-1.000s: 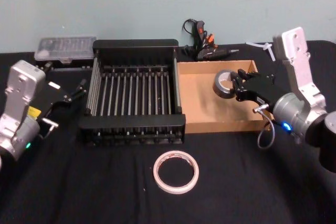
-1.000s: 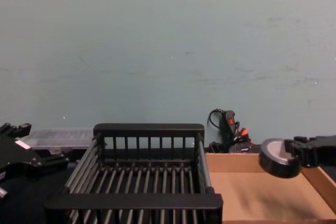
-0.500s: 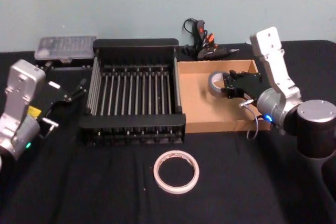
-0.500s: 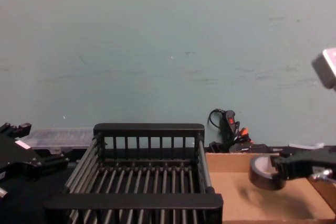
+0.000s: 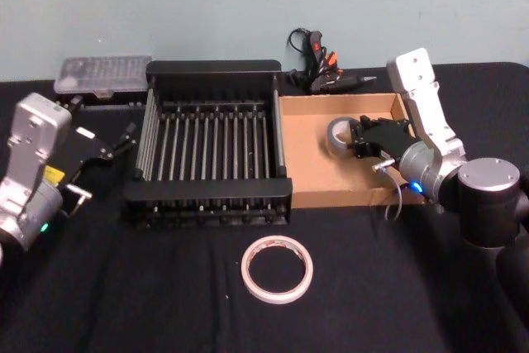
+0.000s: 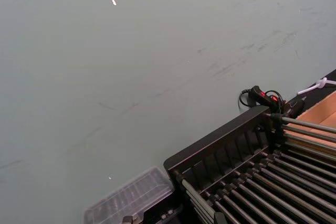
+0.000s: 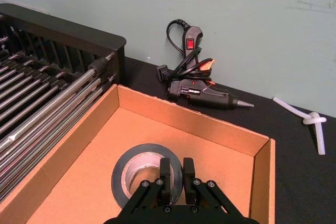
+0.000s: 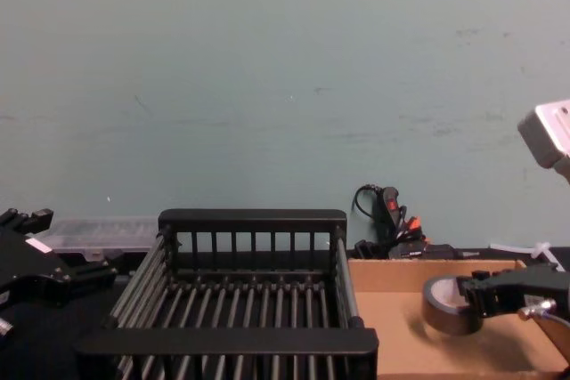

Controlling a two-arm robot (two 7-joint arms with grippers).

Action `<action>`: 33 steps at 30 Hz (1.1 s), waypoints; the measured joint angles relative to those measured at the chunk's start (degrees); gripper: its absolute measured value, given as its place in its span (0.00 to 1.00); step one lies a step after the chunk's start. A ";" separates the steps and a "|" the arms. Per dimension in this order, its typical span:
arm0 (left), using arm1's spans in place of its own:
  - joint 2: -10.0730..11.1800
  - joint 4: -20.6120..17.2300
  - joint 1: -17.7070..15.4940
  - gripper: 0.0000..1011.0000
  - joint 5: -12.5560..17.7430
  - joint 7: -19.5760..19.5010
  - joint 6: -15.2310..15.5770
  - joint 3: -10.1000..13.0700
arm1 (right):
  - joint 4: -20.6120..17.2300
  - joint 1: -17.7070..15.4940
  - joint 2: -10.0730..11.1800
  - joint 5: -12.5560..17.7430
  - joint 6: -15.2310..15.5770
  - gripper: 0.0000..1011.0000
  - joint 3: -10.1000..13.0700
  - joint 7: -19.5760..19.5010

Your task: Pick up the white tape and place it into the black box , Pick up the silver tape and place it into the brown box.

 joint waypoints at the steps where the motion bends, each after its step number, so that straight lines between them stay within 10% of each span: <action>1: 0.00 0.00 0.00 0.99 0.00 0.00 0.00 0.00 | -0.02 -0.01 0.00 0.01 0.01 0.14 0.00 0.00; 9: 0.00 0.00 0.00 0.99 0.00 0.00 0.00 0.00 | -0.23 -0.04 0.05 0.10 0.05 0.24 0.00 0.00; 33: 0.00 0.00 0.00 0.99 0.00 0.00 0.00 0.00 | -0.42 -0.12 0.14 0.27 0.14 0.97 0.00 0.00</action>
